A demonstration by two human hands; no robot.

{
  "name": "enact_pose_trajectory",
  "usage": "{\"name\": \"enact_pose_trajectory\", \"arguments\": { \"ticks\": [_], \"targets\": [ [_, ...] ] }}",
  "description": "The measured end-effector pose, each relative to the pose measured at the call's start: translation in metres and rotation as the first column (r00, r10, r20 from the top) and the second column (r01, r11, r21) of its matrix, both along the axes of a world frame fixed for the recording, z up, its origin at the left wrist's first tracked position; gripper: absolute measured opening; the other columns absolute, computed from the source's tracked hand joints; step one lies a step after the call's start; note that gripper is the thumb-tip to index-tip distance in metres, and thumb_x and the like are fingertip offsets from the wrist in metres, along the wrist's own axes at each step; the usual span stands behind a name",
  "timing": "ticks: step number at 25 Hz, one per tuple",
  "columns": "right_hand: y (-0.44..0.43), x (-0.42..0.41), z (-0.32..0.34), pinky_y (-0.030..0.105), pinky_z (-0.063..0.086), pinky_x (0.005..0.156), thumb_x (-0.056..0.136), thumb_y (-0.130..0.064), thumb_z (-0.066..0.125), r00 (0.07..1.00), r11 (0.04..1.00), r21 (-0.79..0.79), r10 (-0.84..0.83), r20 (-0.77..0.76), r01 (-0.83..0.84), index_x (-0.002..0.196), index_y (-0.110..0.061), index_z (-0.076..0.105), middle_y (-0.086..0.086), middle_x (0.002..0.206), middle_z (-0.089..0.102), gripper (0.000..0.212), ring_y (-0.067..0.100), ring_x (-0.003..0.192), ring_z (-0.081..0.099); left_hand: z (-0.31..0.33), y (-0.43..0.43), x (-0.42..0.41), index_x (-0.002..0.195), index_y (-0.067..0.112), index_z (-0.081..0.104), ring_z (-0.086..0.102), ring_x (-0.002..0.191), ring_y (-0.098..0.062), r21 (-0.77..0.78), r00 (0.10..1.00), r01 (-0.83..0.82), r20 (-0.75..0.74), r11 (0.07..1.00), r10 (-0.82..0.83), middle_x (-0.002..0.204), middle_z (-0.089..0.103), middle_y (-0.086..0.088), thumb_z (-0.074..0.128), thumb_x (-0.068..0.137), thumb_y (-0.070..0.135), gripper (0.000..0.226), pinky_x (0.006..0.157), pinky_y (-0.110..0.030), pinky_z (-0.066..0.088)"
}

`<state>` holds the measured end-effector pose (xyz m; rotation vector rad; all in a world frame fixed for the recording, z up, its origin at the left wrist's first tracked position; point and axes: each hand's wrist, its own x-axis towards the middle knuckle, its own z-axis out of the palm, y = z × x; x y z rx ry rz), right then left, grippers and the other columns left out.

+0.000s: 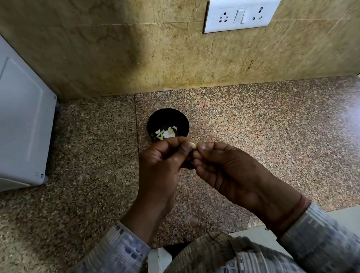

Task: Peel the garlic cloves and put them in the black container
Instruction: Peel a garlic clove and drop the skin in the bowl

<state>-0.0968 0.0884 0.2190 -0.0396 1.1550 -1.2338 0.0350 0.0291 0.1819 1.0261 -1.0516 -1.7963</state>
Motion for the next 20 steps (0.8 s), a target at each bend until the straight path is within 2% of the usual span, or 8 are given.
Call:
{"name": "enact_pose_trajectory", "arguments": {
  "ticks": [2,4,10,12,14,17,19,20],
  "targets": [
    [-0.001,0.000,-0.001,0.022,0.061,0.059,0.086,-0.008,0.067,0.997,1.000,0.011,-0.023,0.079,0.022,0.094,-0.006,0.069,0.008,0.079,0.072,0.009,0.012,0.065,0.070,0.001,0.003,-0.003,0.086,0.014,0.080,0.071,0.078,-0.020,0.157,0.994,0.015,-0.112,0.987,0.003,0.086,0.076,-0.010,0.072,0.083,0.012,0.009,0.068,-0.031,0.058],
    [-0.001,0.000,-0.001,0.021,0.060,0.057,0.085,-0.008,0.065,0.989,0.999,0.030,-0.040,0.140,0.036,0.094,-0.006,0.070,0.007,0.079,0.071,0.010,0.011,0.064,0.069,-0.001,0.002,-0.002,0.084,0.014,0.081,0.068,0.075,-0.018,0.230,0.987,0.047,-0.163,0.972,-0.009,0.083,0.075,-0.008,0.071,0.078,0.016,0.011,0.066,-0.029,0.057],
    [0.001,-0.001,0.001,0.020,0.059,0.056,0.088,-0.008,0.063,0.985,1.000,0.020,0.013,0.170,-0.016,0.081,-0.006,0.078,0.005,0.076,0.069,0.016,0.010,0.062,0.067,-0.003,-0.002,0.005,0.096,0.004,0.072,0.063,0.069,-0.015,0.241,0.988,0.085,-0.149,0.967,-0.050,0.081,0.072,-0.007,0.064,0.091,0.009,0.010,0.060,-0.027,0.055],
    [0.001,-0.001,0.001,0.023,0.060,0.060,0.089,-0.009,0.066,1.000,0.999,-0.029,0.023,0.016,-0.022,0.083,-0.007,0.078,0.008,0.079,0.071,0.014,0.013,0.065,0.068,-0.003,-0.004,0.010,0.097,0.005,0.074,0.067,0.074,-0.017,0.152,0.994,0.064,-0.093,0.986,-0.051,0.087,0.074,-0.011,0.066,0.092,0.008,0.010,0.065,-0.029,0.058],
    [0.000,-0.001,-0.001,0.027,0.060,0.065,0.094,-0.007,0.067,0.957,0.994,-0.100,0.021,-0.290,-0.053,0.091,-0.004,0.075,0.011,0.081,0.072,0.008,0.018,0.070,0.069,0.000,-0.007,0.013,0.097,0.006,0.076,0.070,0.077,-0.019,0.068,0.998,0.048,-0.038,0.997,-0.046,0.086,0.075,-0.013,0.067,0.091,0.006,0.010,0.069,-0.030,0.059],
    [0.000,0.000,-0.004,0.033,0.061,0.068,0.095,-0.001,0.069,0.748,0.972,-0.198,-0.036,-0.662,-0.128,0.094,-0.002,0.072,0.011,0.078,0.074,0.003,0.023,0.071,0.071,0.004,-0.007,0.016,0.095,0.011,0.078,0.073,0.076,-0.021,-0.021,0.998,0.050,0.045,0.999,-0.049,0.082,0.077,-0.010,0.069,0.092,0.000,0.015,0.069,-0.032,0.061],
    [0.000,0.000,-0.005,0.035,0.062,0.067,0.093,-0.004,0.073,0.603,0.962,-0.204,-0.053,-0.796,-0.183,0.092,-0.007,0.074,0.007,0.075,0.075,0.003,0.021,0.069,0.073,0.004,-0.007,0.019,0.096,0.015,0.078,0.075,0.075,-0.021,-0.177,0.988,0.052,0.153,0.983,-0.025,0.080,0.077,-0.007,0.072,0.092,0.003,0.014,0.069,-0.033,0.061],
    [0.001,0.001,-0.006,0.034,0.061,0.066,0.093,-0.008,0.074,0.520,0.957,-0.193,-0.054,-0.852,-0.217,0.091,-0.010,0.074,0.004,0.074,0.074,0.003,0.019,0.067,0.072,0.002,-0.007,0.021,0.097,0.016,0.078,0.075,0.074,-0.020,-0.305,0.973,0.063,0.232,0.950,0.010,0.079,0.077,-0.004,0.074,0.092,0.006,0.012,0.068,-0.033,0.061]
  ]
}}
